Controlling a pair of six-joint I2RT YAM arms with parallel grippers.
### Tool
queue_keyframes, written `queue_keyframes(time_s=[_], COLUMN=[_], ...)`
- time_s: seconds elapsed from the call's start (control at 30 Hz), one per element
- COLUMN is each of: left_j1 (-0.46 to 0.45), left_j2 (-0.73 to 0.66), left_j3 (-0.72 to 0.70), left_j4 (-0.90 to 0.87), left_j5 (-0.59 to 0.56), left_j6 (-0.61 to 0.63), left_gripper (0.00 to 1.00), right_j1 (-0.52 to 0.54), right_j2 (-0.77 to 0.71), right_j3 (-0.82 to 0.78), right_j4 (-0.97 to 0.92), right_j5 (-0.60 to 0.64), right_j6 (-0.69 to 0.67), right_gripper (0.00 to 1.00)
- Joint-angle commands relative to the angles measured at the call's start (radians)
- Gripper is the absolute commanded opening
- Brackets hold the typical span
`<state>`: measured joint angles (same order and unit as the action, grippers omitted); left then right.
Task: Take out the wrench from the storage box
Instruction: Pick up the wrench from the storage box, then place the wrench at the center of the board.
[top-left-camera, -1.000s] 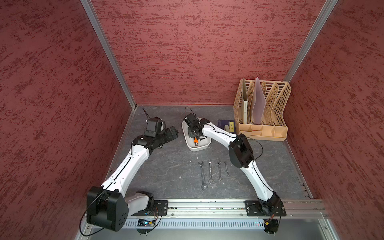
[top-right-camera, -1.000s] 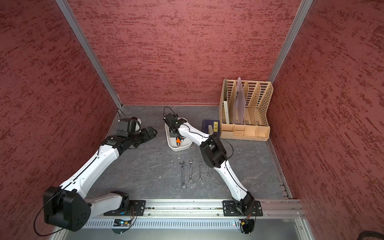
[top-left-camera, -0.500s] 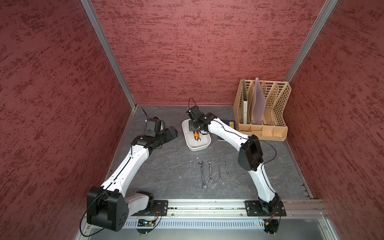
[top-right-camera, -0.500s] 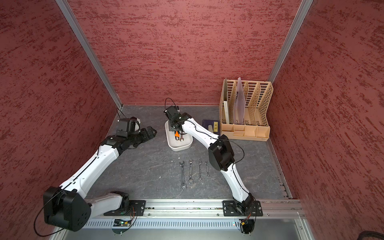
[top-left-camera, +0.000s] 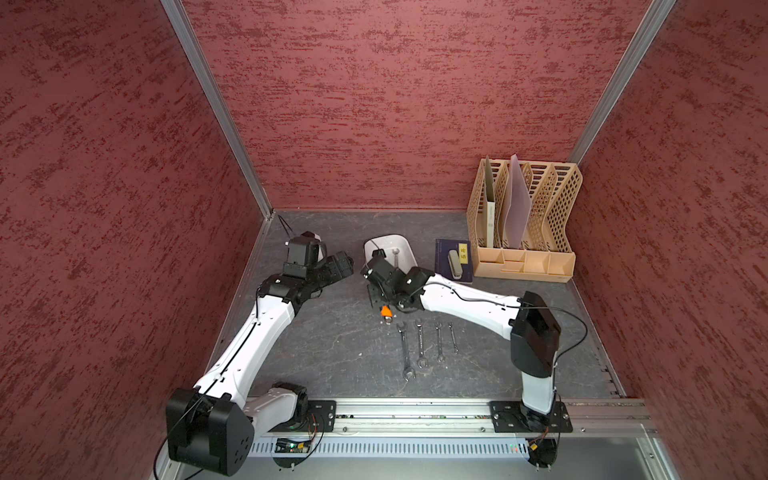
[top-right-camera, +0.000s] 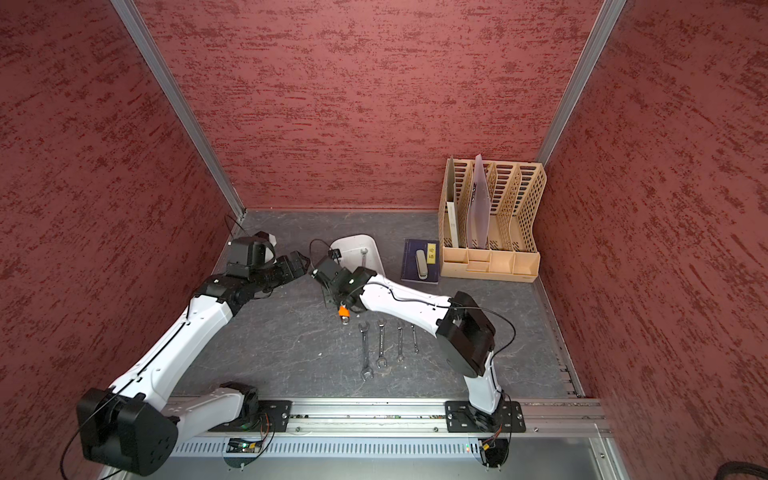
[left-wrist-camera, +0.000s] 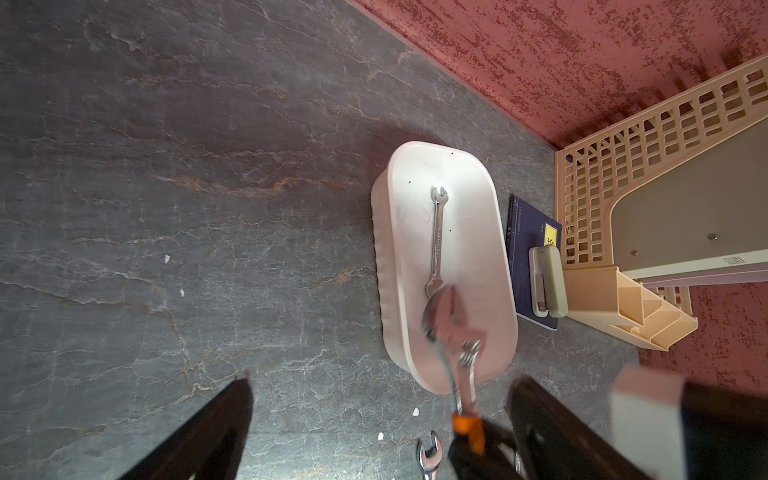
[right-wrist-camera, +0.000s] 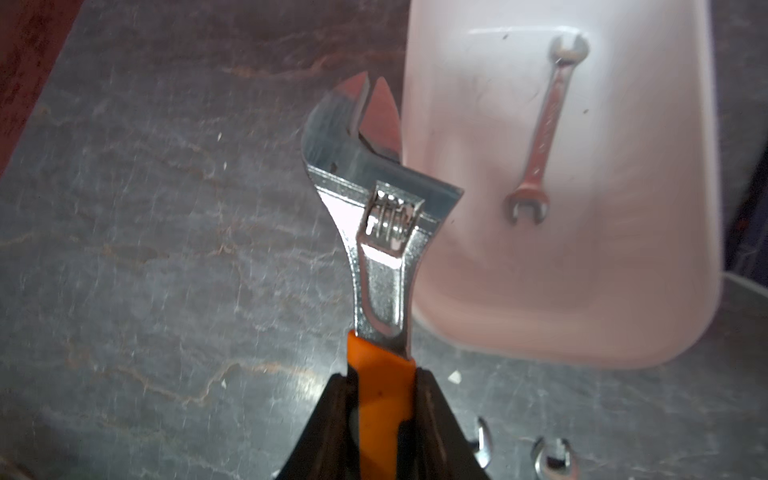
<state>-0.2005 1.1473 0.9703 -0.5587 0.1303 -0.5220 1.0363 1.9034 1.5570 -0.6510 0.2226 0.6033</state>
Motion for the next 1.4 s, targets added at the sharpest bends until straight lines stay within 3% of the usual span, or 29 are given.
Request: queue_keyframes(time_s=[0.0, 0.33, 1.1, 1.37], left_j1=[-0.002, -0.006, 0.002, 0.008], left_j2=[-0.009, -0.054, -0.056, -0.063], left_j3=[0.02, 0.001, 0.001, 0.002], left_j4=[0.007, 0.002, 0.005, 0.008], left_j5=[-0.006, -0.044, -0.024, -0.016], left_j6=[0.016, 0.022, 0.016, 0.016], left_gripper=[1.0, 1.0, 1.0, 1.0], right_j1=[0.057, 0.141, 0.139, 0.137], right_j2=[-0.109, -0.116, 0.074, 0.087], right_j3=[-0.102, -0.279, -0.119, -0.111], right_j4=[0.126, 0.141, -0.06, -0.105], right_j5=[0.02, 0.009, -0.131, -0.231], right_j6=[0.091, 0.165, 0.164, 0.151], right_gripper=[0.04, 0.05, 0.12, 0.23])
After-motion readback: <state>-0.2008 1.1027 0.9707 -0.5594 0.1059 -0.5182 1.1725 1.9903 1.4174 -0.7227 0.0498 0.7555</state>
